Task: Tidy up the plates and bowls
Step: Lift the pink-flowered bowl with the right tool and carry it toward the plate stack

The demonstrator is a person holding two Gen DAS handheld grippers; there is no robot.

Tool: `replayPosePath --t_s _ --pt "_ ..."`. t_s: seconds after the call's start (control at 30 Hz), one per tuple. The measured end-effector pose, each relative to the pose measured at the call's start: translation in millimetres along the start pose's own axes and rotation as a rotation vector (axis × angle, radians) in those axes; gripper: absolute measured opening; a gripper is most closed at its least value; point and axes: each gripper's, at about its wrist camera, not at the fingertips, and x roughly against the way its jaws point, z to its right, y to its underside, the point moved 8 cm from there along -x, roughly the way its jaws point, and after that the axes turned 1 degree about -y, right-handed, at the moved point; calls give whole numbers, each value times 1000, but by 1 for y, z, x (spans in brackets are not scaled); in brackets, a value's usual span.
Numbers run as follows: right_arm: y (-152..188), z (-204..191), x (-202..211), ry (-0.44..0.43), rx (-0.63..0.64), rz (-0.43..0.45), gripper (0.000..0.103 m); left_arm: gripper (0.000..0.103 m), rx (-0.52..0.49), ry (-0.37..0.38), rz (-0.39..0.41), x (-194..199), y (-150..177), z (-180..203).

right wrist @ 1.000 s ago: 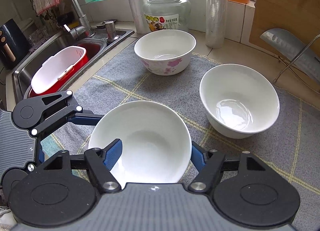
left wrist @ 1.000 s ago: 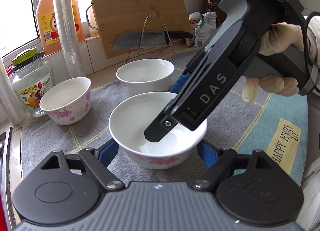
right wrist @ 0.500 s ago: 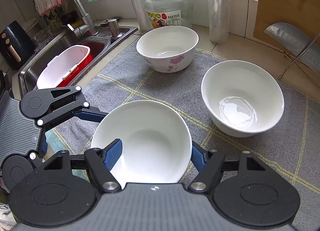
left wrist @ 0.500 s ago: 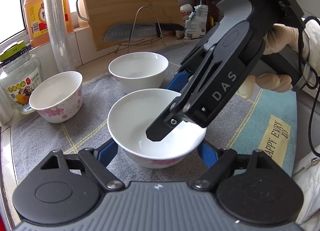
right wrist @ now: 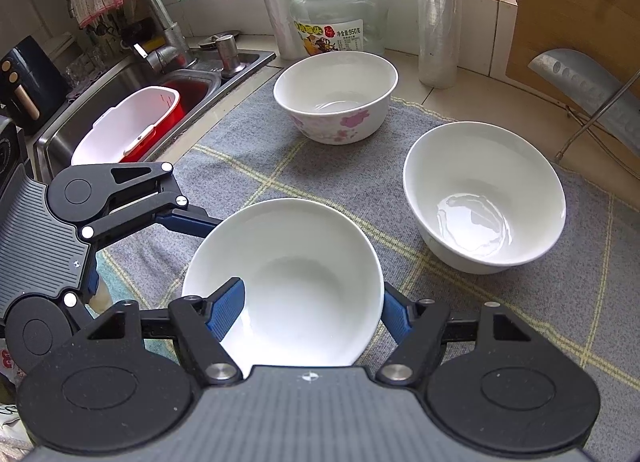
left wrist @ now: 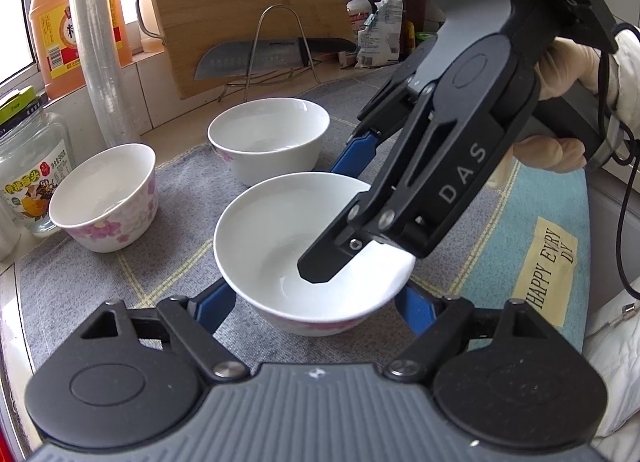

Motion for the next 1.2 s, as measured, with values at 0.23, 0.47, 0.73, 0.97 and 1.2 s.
replayPosePath --t_s 0.23,0.47,0.73,0.97,1.2 --pt "1 -2 6 5 -7 8 77 86 5 0 -16 0 -2 3" --pt "7 1 24 -5 2 26 77 86 22 -11 -22 5 -12 17" --pt "26 14 60 0 2 63 77 86 23 -12 -32 0 -28 49" --pt "45 35 88 32 -9 85 77 86 19 15 -26 -9 -44 77" --pt "65 63 110 75 -53 104 77 86 -13 53 -13 -25 -65 100"
